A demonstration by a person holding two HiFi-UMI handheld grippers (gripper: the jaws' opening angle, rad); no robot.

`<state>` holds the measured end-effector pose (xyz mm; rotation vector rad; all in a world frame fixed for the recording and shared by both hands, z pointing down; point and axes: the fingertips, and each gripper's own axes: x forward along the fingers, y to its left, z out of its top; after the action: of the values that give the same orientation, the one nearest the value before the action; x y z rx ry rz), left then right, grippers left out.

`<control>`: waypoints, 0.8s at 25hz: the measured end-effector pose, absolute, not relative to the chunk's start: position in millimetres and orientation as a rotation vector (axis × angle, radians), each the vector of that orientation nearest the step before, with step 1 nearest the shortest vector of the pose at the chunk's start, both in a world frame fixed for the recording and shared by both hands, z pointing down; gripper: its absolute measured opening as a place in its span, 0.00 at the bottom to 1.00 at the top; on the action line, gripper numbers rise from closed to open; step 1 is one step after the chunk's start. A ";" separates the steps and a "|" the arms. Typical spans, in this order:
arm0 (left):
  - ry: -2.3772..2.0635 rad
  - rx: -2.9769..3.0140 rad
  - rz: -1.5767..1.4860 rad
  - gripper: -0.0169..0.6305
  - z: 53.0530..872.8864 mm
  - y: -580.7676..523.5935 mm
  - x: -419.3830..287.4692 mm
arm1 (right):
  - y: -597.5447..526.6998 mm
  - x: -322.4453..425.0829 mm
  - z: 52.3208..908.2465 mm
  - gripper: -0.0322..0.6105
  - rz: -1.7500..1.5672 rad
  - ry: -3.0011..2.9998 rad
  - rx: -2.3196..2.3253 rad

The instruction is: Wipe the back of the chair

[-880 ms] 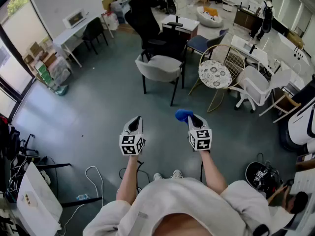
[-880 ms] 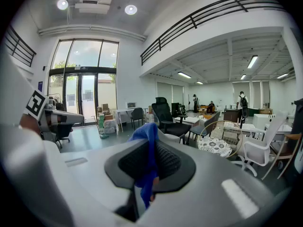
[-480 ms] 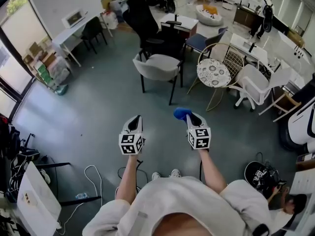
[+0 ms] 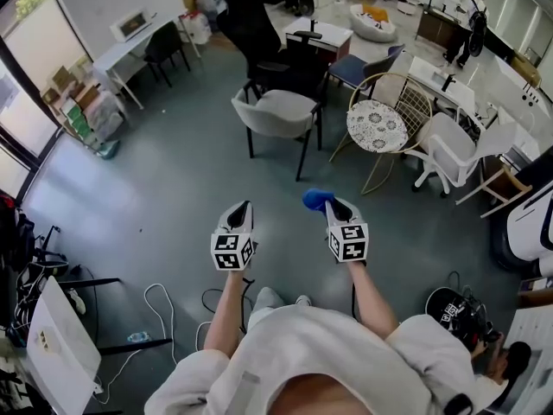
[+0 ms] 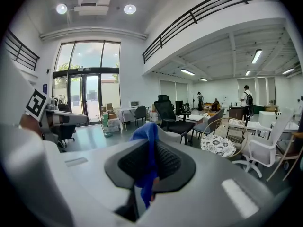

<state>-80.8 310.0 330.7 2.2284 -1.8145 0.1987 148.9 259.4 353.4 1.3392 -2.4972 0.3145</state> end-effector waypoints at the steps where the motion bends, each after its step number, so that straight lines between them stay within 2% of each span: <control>1: -1.813 2.226 0.201 0.03 333.0 308.1 -80.9 | 256.9 148.0 355.7 0.10 0.318 -2.496 1.335; 9: -1.797 2.210 0.208 0.03 351.9 265.4 -97.6 | 217.9 128.8 371.8 0.10 0.320 -2.484 1.308; 20: -1.704 2.278 0.178 0.03 359.1 132.2 -142.8 | 100.2 74.2 370.1 0.10 0.287 -2.437 1.363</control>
<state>-142.8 132.2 359.1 2.2776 -1.7039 0.1780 74.2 100.2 370.1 1.3633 -2.4369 0.2869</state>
